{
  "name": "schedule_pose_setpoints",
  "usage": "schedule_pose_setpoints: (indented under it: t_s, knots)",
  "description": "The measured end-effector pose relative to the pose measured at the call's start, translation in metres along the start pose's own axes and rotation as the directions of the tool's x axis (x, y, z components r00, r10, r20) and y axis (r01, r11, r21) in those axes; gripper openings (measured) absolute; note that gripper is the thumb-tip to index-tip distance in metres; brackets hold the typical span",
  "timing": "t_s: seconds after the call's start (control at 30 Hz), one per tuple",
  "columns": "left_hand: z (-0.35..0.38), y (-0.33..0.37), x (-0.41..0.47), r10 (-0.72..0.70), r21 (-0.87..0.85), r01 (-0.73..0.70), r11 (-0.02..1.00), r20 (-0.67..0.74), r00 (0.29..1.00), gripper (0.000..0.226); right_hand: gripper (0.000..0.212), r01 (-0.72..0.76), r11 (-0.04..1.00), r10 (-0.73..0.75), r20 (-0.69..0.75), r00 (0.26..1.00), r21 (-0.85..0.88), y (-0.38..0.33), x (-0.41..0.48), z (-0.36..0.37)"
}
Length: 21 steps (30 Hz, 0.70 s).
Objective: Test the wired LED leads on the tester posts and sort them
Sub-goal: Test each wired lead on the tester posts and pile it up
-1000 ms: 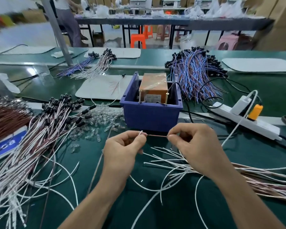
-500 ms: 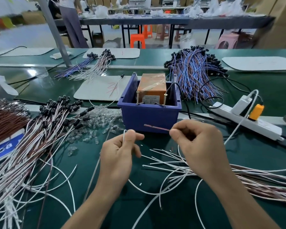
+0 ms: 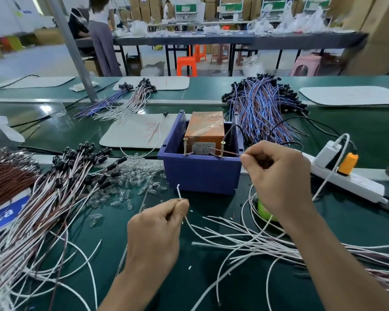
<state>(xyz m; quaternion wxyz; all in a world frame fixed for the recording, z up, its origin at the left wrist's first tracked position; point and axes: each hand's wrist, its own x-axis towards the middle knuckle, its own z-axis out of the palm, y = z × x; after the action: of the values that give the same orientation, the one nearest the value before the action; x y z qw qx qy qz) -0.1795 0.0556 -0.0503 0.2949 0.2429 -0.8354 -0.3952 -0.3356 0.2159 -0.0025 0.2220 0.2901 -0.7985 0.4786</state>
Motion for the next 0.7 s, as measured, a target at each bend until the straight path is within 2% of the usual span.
schedule_pose_setpoints:
  t_s: [0.03,0.17,0.27,0.37,0.5,0.6,0.7]
  knots:
    - [0.002,0.002,0.0,-0.021,-0.042,0.021,0.999,-0.018,1.0,0.008,0.009,0.005,1.0,-0.005,0.002,1.0,-0.001,0.002,0.001,0.0]
    - [0.006,0.005,0.003,-0.122,-0.264,0.113,0.958,-0.018,0.992,0.02,0.011,0.019,1.0,-0.019,0.001,1.0,-0.013,0.006,0.004,0.002]
    - [0.011,0.001,0.009,-0.23,-0.34,0.237,0.91,0.059,0.971,0.027,0.013,0.017,1.0,-0.018,-0.006,1.0,-0.013,0.006,0.003,0.002]
    - [0.014,-0.002,0.014,-0.313,-0.467,0.348,0.813,0.155,0.937,0.031,0.014,0.009,1.0,-0.01,-0.015,1.0,-0.016,0.007,0.003,0.002]
    - [0.017,-0.001,0.017,-0.308,-0.546,0.357,0.758,0.183,0.933,0.025,0.017,-0.006,1.0,0.005,-0.029,1.0,-0.021,0.008,0.004,0.001]
    - [0.017,0.001,0.016,-0.319,-0.565,0.346,0.749,0.15,0.936,0.015,0.018,-0.016,1.0,0.015,-0.031,0.999,-0.025,0.008,0.005,0.001]
    - [0.015,0.003,0.019,-0.333,-0.548,0.323,0.771,0.086,0.939,0.016,0.019,-0.018,0.999,0.017,-0.023,1.0,-0.036,0.007,0.005,0.001]
